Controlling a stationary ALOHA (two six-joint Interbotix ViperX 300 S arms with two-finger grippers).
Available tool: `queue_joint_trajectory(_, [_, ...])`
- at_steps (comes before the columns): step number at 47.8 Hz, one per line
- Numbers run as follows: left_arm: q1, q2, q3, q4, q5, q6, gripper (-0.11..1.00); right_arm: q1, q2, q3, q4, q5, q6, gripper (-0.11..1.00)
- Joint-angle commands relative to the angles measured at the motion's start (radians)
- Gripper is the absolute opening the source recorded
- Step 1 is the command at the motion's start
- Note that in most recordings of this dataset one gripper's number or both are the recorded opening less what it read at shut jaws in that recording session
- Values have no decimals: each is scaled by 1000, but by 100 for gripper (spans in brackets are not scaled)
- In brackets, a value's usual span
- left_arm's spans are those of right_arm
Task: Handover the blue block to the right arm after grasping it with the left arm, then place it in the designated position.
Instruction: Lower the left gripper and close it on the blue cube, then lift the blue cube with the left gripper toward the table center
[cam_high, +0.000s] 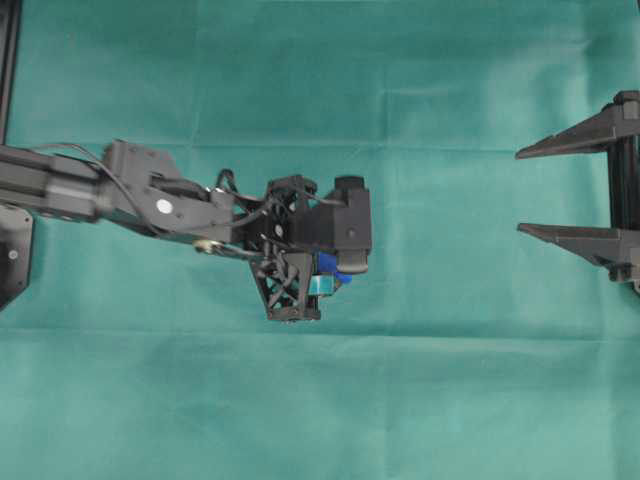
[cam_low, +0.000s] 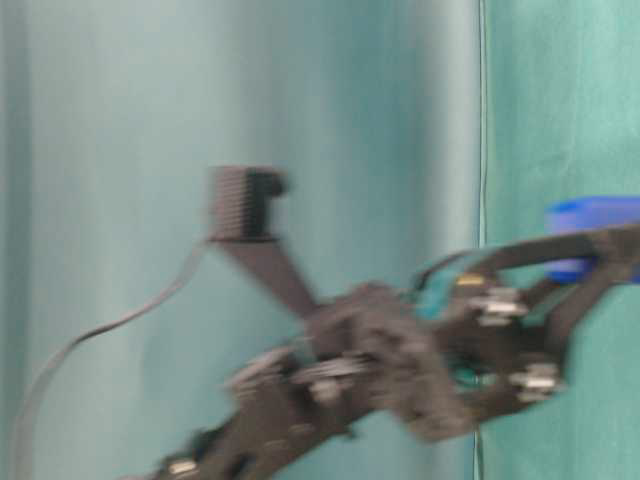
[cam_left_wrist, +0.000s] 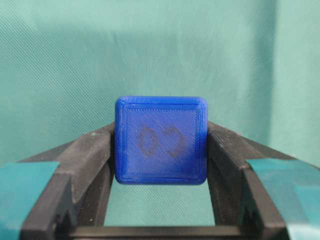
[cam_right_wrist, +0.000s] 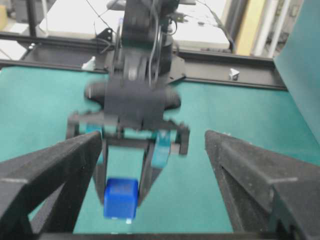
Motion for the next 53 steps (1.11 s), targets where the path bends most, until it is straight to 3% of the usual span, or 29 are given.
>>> queue_joint_trajectory(1, [-5,-83,-26,2,14,0,47,-2,5,-28,-3,-5,0,95])
queue_joint_trajectory(32, [-5,-350,-61,5,64,29,47,-2,6,-29,-14,-5,-2,95])
queue_joint_trajectory(53, [-5,-365,-92,5,107,32,46,-2,5,-29,-15,-5,0,95])
